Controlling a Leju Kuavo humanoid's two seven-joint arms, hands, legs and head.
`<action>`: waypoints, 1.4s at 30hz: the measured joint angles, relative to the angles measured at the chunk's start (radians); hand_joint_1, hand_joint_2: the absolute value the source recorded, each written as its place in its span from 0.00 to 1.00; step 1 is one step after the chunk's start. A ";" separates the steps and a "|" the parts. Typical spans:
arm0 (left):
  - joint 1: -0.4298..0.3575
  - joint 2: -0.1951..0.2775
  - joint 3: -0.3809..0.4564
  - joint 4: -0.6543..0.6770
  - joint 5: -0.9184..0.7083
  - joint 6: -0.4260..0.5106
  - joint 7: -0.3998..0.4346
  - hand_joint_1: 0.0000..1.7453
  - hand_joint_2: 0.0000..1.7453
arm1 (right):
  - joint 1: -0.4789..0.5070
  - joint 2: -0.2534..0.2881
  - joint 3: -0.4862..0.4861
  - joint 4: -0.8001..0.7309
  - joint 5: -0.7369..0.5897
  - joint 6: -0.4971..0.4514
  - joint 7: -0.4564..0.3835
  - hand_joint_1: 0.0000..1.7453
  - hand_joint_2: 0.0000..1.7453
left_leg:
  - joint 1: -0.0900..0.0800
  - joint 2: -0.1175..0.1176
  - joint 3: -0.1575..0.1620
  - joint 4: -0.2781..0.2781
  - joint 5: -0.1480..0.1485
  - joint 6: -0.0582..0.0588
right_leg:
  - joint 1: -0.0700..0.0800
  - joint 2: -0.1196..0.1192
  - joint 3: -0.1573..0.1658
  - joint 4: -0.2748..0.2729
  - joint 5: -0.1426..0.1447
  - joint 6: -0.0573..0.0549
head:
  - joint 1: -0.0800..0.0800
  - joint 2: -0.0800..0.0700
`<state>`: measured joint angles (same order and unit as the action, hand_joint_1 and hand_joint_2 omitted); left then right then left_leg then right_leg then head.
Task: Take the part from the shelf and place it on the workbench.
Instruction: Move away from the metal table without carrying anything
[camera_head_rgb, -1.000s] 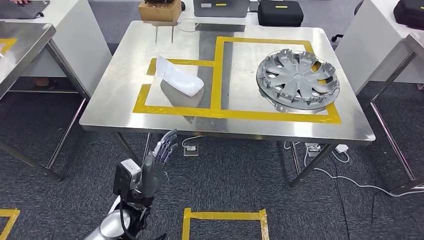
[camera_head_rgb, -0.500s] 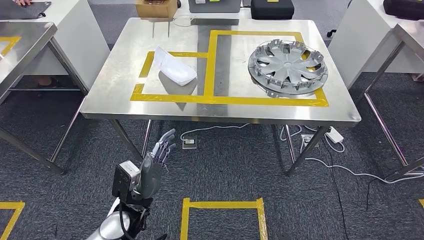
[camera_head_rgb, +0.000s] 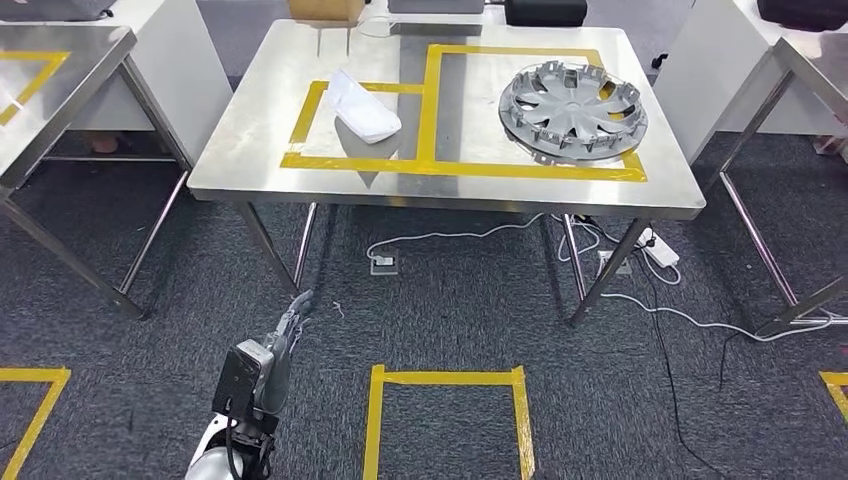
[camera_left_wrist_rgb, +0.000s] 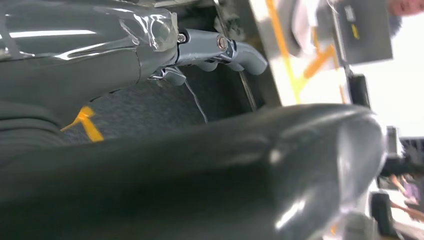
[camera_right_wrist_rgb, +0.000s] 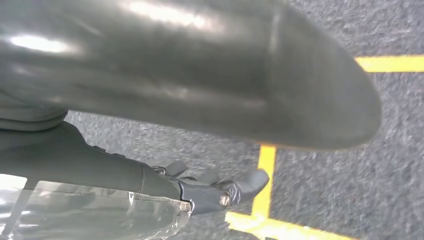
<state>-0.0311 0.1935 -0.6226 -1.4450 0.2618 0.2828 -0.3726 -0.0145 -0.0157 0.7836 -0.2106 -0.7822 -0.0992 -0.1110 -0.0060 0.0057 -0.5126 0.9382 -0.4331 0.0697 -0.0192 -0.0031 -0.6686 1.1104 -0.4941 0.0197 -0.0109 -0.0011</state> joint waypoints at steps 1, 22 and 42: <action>0.001 -0.005 0.005 0.016 -0.001 0.000 0.001 0.00 0.00 | 0.000 -0.003 0.000 0.000 -0.002 -0.001 0.000 0.00 0.00 | 0.000 0.001 -0.021 0.002 0.015 0.000 | -0.001 0.000 -0.016 0.071 -0.040 -0.002 | 0.002 0.000; -0.080 -0.095 0.155 0.601 0.009 0.075 0.087 0.00 0.00 | -0.054 -0.063 0.003 -0.018 0.024 -0.009 0.075 0.00 0.00 | 0.006 -0.004 -0.039 0.162 -0.053 -0.021 | 0.023 0.000 0.079 -0.125 0.079 -0.021 | -0.002 0.000; -0.030 -0.160 0.186 1.164 0.005 0.075 0.383 0.00 0.00 | -0.087 -0.115 0.042 -0.026 0.105 0.008 0.152 0.00 0.00 | 0.014 0.002 -0.150 0.070 0.074 -0.046 | -0.016 0.001 0.160 -0.109 -0.017 0.035 | 0.001 0.000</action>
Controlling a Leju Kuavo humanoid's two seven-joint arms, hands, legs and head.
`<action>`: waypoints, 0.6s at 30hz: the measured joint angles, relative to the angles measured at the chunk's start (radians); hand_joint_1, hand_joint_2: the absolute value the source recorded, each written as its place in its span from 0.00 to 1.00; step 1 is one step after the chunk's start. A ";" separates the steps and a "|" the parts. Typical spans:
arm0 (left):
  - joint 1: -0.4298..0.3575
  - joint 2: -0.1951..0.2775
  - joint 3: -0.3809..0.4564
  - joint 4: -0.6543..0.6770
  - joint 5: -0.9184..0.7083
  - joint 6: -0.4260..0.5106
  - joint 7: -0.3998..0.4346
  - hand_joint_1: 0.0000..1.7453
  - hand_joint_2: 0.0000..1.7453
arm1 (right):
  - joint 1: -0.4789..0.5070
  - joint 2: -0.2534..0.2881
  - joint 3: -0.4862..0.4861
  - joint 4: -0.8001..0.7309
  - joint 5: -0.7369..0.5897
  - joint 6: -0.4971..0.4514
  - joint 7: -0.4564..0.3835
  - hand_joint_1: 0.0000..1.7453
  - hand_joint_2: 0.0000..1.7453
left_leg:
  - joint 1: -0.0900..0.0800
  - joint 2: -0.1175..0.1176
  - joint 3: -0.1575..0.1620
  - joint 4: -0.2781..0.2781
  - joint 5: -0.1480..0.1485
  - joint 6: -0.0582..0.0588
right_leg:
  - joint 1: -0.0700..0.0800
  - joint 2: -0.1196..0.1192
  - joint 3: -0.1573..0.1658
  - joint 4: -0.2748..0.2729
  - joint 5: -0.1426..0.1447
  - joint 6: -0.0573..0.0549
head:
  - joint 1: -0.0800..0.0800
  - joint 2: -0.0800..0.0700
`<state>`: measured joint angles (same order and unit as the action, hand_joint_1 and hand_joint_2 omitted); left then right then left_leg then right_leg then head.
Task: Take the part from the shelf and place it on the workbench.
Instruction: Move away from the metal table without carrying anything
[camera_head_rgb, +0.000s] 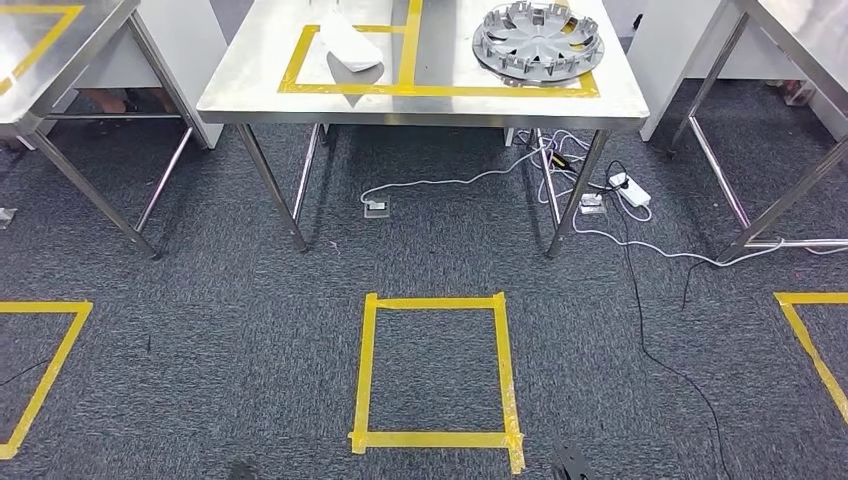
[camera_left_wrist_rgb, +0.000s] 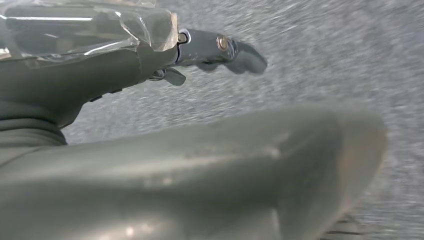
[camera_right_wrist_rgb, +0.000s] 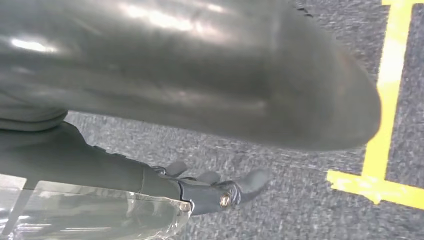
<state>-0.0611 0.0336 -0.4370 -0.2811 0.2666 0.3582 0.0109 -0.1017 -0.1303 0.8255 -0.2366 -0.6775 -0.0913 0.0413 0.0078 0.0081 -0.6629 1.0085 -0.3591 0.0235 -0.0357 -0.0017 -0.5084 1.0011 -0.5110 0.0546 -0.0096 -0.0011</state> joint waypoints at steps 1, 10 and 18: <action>0.003 -0.001 0.000 0.007 -0.002 -0.001 0.005 0.00 0.00 | 0.000 -0.001 0.001 0.000 0.001 0.000 0.001 0.00 0.00 | 0.003 -0.002 -0.006 0.012 -0.020 -0.006 | -0.002 -0.002 -0.006 0.000 0.009 -0.013 | -0.001 0.000; -0.010 0.002 -0.020 0.018 -0.021 -0.050 0.057 0.00 0.00 | -0.004 -0.014 0.005 -0.002 0.017 0.016 0.019 0.00 0.00 | 0.014 -0.006 0.104 0.137 -0.152 -0.021 | -0.002 -0.008 -0.099 0.005 0.095 -0.024 | -0.006 0.000; -0.017 0.003 -0.041 0.025 -0.027 -0.061 0.084 0.00 0.00 | -0.009 -0.019 0.007 -0.007 0.023 0.017 0.030 0.00 0.00 | -0.002 -0.007 0.151 -0.027 -0.113 0.037 | -0.005 -0.007 -0.147 0.076 0.053 0.000 | 0.000 0.000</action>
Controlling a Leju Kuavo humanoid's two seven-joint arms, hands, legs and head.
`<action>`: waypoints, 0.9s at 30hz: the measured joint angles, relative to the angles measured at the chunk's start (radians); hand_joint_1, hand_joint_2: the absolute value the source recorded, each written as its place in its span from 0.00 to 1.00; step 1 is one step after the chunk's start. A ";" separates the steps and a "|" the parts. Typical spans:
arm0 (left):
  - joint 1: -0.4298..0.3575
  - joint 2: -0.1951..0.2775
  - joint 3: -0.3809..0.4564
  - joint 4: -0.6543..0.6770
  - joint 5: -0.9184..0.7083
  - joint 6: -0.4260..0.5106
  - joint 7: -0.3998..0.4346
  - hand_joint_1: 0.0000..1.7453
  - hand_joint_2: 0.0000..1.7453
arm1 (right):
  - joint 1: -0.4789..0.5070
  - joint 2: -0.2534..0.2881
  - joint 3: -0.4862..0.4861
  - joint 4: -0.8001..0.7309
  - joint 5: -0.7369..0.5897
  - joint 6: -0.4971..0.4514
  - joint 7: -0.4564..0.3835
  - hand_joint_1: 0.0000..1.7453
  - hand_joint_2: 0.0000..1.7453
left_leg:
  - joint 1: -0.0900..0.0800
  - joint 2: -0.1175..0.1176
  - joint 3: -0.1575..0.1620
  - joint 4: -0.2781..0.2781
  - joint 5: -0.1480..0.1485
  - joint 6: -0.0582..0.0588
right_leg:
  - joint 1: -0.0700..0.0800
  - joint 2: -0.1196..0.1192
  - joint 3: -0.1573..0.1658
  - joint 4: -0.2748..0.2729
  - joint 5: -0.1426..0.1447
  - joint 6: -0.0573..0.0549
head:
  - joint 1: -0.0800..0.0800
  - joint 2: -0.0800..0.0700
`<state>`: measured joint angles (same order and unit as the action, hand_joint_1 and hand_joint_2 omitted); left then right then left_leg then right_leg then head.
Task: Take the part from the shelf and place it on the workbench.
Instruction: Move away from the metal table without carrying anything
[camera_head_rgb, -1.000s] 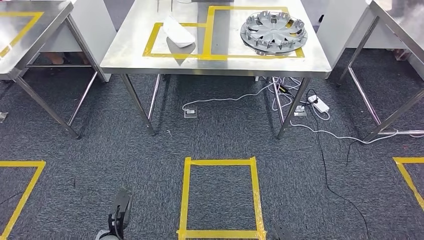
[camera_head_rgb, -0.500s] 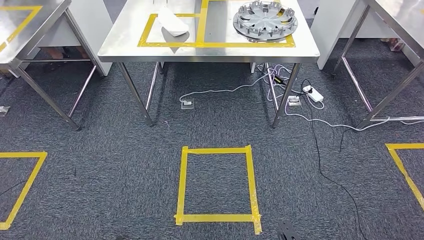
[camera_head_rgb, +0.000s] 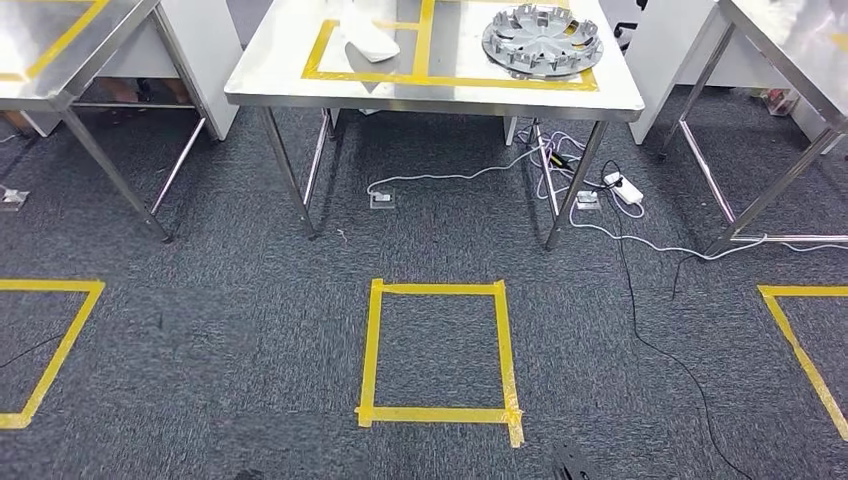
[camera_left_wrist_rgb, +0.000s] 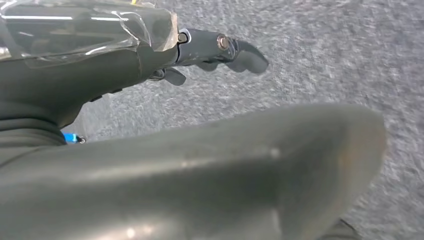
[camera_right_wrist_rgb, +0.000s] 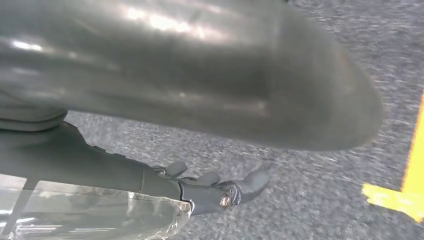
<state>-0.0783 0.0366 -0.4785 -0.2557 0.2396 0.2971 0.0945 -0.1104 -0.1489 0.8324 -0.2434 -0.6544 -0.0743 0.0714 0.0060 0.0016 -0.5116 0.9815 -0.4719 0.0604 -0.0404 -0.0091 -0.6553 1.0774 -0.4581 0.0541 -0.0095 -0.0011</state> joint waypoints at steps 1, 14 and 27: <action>-0.001 0.000 -0.002 0.000 0.000 -0.001 0.000 0.00 0.00 | -0.001 -0.001 0.000 0.000 0.000 0.000 0.000 0.00 0.00 | -0.004 0.001 -0.018 0.001 0.015 0.007 | 0.002 0.002 -0.021 0.067 -0.053 -0.010 | 0.002 0.000; 0.004 0.000 -0.012 0.008 0.000 -0.002 0.002 0.00 0.00 | -0.012 -0.008 0.001 -0.006 0.002 0.000 0.004 0.00 0.00 | -0.018 -0.001 -0.178 0.009 0.141 -0.027 | 0.024 0.001 0.218 -0.138 -0.063 -0.043 | 0.000 0.000; -0.008 0.002 -0.017 0.007 -0.001 -0.020 0.006 0.00 0.00 | -0.017 -0.001 0.002 -0.009 0.006 0.000 0.014 0.00 0.00 | 0.006 -0.007 0.047 -0.003 -0.060 -0.042 | 0.007 -0.011 0.028 -0.099 0.100 0.006 | -0.002 0.000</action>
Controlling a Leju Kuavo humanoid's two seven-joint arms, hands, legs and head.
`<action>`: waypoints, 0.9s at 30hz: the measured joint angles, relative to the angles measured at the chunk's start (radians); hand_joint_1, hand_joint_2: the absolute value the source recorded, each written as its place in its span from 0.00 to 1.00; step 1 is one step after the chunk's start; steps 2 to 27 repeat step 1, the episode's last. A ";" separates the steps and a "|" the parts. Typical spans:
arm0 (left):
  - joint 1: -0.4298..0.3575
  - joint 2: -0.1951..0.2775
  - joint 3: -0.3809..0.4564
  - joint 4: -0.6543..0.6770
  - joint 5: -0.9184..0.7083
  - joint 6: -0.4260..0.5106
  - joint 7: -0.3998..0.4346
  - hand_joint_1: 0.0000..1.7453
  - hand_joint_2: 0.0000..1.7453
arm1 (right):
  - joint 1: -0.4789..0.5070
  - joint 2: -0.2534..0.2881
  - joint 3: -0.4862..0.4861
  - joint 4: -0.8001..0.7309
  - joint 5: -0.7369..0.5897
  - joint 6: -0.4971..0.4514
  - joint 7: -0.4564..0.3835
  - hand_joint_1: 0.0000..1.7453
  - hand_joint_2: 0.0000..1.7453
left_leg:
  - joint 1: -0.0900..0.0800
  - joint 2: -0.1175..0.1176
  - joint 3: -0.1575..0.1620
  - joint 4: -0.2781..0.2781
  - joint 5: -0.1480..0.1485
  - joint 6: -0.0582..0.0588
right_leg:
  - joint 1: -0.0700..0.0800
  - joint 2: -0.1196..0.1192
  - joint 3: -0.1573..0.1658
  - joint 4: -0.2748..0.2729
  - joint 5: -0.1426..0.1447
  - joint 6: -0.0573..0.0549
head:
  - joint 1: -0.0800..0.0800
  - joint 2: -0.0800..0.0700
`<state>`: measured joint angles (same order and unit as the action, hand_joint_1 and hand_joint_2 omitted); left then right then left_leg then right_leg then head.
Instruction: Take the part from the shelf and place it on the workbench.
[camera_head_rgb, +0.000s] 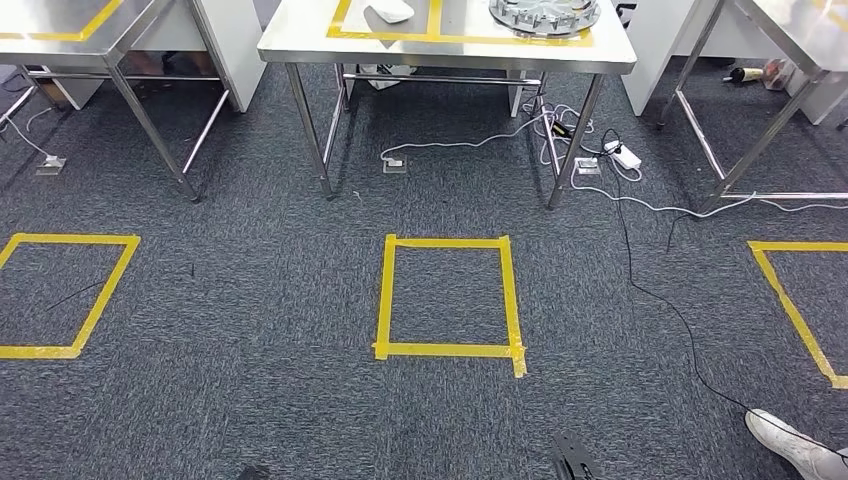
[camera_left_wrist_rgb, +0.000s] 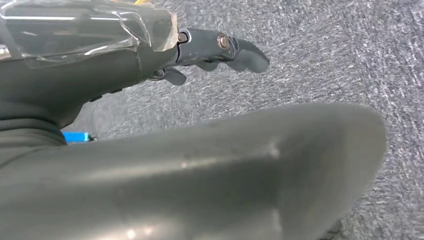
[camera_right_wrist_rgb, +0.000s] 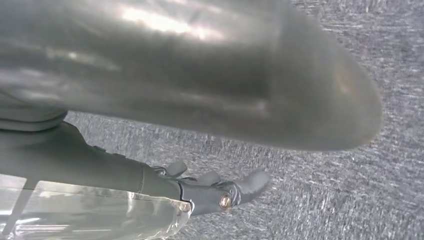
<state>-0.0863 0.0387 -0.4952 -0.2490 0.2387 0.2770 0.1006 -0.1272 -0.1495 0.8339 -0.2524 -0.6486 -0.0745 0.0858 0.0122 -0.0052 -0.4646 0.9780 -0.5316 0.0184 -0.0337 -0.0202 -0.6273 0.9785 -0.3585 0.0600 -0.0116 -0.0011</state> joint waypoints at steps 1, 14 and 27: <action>0.000 0.000 0.000 0.000 0.000 -0.002 0.001 0.00 0.00 | -0.001 0.000 0.000 0.000 0.000 0.000 0.000 0.00 0.00 | -0.002 0.001 -0.004 0.000 0.004 0.006 | -0.001 0.000 -0.001 -0.004 0.006 0.004 | 0.000 0.000; 0.000 0.000 0.000 0.000 0.000 -0.002 0.001 0.00 0.00 | -0.001 0.000 0.000 0.000 0.000 0.000 0.000 0.00 0.00 | -0.002 0.001 -0.004 0.000 0.004 0.006 | -0.001 0.000 -0.001 -0.004 0.006 0.004 | 0.000 0.000; 0.000 0.000 0.000 0.000 0.000 -0.002 0.001 0.00 0.00 | -0.001 0.000 0.000 0.000 0.000 0.000 0.000 0.00 0.00 | -0.002 0.001 -0.004 0.000 0.004 0.006 | -0.001 0.000 -0.001 -0.004 0.006 0.004 | 0.000 0.000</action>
